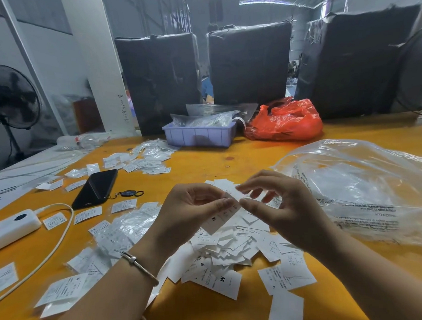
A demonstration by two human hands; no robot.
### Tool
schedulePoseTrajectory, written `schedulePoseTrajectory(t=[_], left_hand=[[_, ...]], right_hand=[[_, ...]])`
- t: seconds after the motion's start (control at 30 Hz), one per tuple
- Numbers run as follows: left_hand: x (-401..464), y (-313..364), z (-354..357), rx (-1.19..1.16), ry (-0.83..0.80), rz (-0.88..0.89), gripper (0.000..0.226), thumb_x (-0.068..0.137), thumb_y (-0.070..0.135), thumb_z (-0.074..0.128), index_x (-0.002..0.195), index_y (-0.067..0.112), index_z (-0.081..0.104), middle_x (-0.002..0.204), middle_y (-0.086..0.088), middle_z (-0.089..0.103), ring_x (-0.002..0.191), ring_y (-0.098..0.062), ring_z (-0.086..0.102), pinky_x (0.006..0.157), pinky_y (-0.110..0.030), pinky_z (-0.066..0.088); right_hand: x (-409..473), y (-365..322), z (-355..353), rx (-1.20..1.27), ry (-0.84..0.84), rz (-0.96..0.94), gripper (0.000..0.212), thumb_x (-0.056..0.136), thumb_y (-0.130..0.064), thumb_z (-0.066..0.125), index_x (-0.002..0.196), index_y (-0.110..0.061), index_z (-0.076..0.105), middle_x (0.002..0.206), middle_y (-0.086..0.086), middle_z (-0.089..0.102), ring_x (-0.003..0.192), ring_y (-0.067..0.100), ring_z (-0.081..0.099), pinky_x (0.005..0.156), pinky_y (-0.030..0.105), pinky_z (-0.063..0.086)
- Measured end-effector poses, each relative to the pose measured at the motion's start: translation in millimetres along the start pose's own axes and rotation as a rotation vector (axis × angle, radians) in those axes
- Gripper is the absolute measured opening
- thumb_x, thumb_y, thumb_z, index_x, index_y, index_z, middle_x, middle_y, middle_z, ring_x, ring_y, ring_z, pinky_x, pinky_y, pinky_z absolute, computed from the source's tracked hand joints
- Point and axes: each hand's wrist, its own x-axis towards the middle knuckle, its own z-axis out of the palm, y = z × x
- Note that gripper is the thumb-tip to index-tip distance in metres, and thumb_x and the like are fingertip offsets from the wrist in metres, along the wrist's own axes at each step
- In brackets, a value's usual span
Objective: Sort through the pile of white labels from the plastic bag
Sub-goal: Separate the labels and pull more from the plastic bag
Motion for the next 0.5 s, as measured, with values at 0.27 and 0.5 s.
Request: schedulePoseTrajectory(t=[0.27,0.5], left_hand=[[10.6,-5.5,-34.5,0.178,0.15,-0.239,0.006,0.084,0.009,0.074,0.084,0.014,0.075,0.074,0.002,0.074,0.064,-0.007,0.066,0.056,-0.018,0.052],[16.1,-16.6,-73.1,0.708,0.107,-0.537,0.019,0.079,0.012,0.077,0.063,0.021,0.077,0.067,0.003,0.074,0.08,-0.02,0.068,0.064,-0.029,0.052]], right_hand=[[5.0,24.6,-18.3,-0.487,0.332,0.242,0.013,0.083,-0.007,0.06,0.081,-0.012,0.072,0.076,0.003,0.07,0.067,0.021,0.062,0.061,0.037,0.053],[7.2,45.2,-36.3,-0.89,0.168,0.564,0.018,0.082,-0.012,0.058,0.098,-0.015,0.067,0.098,0.006,0.065,0.098,0.028,0.054,0.086,0.04,0.036]])
